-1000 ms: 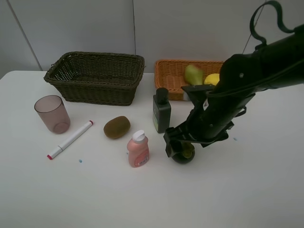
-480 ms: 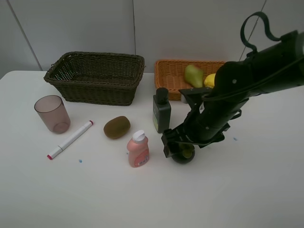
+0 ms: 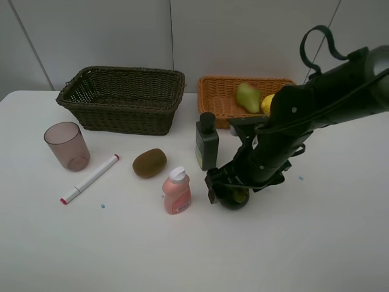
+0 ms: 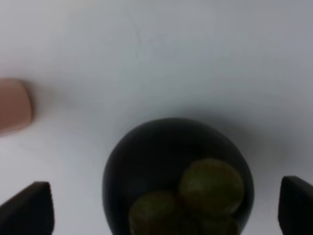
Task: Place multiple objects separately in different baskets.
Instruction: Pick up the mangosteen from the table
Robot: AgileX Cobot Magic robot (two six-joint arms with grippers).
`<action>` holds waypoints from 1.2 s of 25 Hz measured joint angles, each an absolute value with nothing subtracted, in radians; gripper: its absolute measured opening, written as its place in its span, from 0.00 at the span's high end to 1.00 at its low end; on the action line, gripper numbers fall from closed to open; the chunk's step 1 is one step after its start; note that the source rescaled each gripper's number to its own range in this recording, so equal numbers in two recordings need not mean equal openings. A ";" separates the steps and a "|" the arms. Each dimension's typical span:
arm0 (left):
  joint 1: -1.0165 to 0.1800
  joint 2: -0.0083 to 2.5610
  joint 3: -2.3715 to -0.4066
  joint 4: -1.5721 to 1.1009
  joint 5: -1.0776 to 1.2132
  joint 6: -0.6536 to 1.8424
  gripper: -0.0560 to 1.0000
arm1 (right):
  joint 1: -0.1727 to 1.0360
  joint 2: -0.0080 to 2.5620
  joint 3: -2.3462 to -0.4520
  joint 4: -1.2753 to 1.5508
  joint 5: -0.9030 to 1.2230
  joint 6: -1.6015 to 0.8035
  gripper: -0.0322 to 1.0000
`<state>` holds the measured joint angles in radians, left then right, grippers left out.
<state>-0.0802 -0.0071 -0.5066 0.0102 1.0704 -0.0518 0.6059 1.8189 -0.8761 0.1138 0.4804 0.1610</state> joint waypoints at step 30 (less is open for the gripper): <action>-0.080 -0.007 -0.507 0.010 1.070 -0.052 0.24 | 0.607 1.831 -0.876 0.118 0.487 0.161 0.46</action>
<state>-0.0802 -0.0071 -0.5066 0.0102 1.0704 -0.0518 0.6070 1.8314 -0.8761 0.1178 0.4868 0.1610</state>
